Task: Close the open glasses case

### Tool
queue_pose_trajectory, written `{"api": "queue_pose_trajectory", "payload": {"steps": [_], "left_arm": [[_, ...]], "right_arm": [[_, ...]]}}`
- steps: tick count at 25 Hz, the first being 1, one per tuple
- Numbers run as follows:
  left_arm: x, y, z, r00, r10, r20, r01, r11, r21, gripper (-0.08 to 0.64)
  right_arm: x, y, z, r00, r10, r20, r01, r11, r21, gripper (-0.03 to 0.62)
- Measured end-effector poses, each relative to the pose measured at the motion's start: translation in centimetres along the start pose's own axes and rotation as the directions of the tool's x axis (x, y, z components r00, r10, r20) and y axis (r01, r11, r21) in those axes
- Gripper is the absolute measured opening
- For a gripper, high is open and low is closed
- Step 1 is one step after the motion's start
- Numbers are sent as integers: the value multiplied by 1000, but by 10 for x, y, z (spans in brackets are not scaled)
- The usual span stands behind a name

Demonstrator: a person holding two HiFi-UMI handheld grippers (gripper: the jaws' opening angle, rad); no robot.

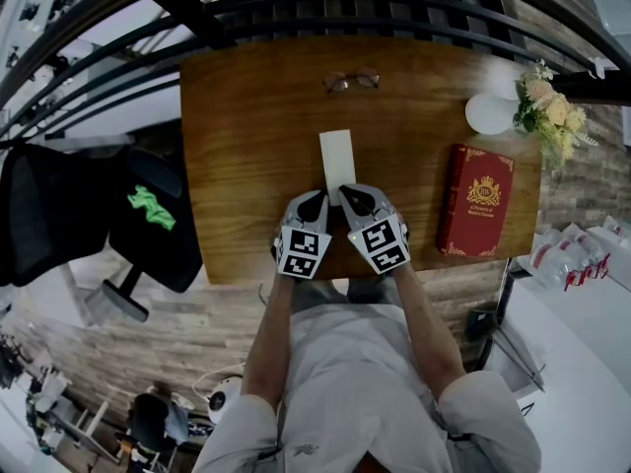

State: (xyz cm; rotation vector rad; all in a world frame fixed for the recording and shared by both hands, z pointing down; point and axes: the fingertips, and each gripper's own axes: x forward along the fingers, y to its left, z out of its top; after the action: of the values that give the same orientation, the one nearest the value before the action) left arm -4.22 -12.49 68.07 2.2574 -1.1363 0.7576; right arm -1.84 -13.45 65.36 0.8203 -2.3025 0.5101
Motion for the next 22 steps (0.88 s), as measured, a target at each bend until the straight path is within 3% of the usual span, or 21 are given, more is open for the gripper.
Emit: {"api": "queue_pose_trajectory", "payload": {"steps": [9, 22], "left_arm": [[1, 6, -5, 999, 34, -38, -33, 998, 44, 20], [2, 6, -7, 998, 29, -61, -26, 998, 49, 20]], "right_arm": [[5, 2, -3, 1000, 5, -26, -5, 1000, -21, 3], [7, 2, -2, 999, -3, -38, 2, 1000, -30, 3]]}}
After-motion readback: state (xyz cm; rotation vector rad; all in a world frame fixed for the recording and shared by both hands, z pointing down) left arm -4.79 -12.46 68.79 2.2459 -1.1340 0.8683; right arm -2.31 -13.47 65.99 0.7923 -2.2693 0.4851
